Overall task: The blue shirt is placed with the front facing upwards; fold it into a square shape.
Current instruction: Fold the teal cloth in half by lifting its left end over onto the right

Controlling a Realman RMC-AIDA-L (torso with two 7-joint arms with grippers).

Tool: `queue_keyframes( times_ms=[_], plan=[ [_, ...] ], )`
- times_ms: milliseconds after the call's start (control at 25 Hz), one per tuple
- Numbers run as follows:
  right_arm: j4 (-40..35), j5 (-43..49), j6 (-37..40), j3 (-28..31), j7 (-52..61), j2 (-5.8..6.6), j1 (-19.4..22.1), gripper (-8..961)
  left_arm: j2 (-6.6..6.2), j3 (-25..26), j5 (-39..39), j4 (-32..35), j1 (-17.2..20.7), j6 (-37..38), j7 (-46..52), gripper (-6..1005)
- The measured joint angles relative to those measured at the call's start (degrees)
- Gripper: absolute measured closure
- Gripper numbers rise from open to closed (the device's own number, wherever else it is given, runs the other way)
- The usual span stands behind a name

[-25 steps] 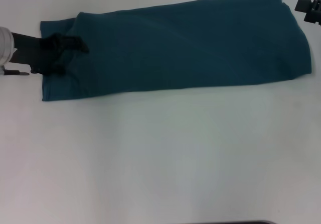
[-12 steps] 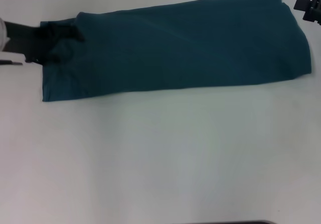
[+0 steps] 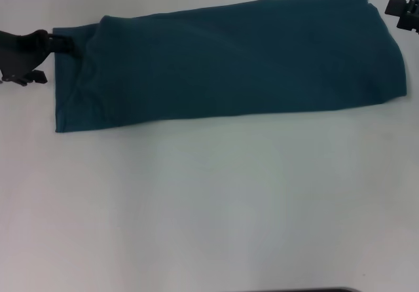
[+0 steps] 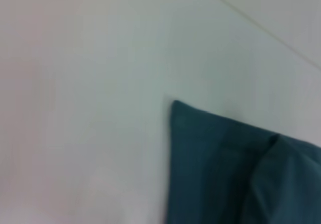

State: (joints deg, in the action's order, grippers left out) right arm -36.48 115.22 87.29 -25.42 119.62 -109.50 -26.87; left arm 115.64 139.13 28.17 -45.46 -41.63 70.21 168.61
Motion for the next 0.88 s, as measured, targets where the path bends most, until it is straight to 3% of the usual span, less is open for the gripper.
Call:
queue_keyframes(
  times_ms=[320,880],
  plan=[
    [0.0,0.0,0.0,-0.4,0.0,0.00,-0.1,84,0.99,0.0,-2.6,0.0,-0.4,-1.3,1.4,64],
    [0.1,0.0,0.0,-0.2,0.0,0.00,0.2,86,1.33,-0.2,-3.3,2.7,-0.9,-3.3,1.5,63]
  ],
)
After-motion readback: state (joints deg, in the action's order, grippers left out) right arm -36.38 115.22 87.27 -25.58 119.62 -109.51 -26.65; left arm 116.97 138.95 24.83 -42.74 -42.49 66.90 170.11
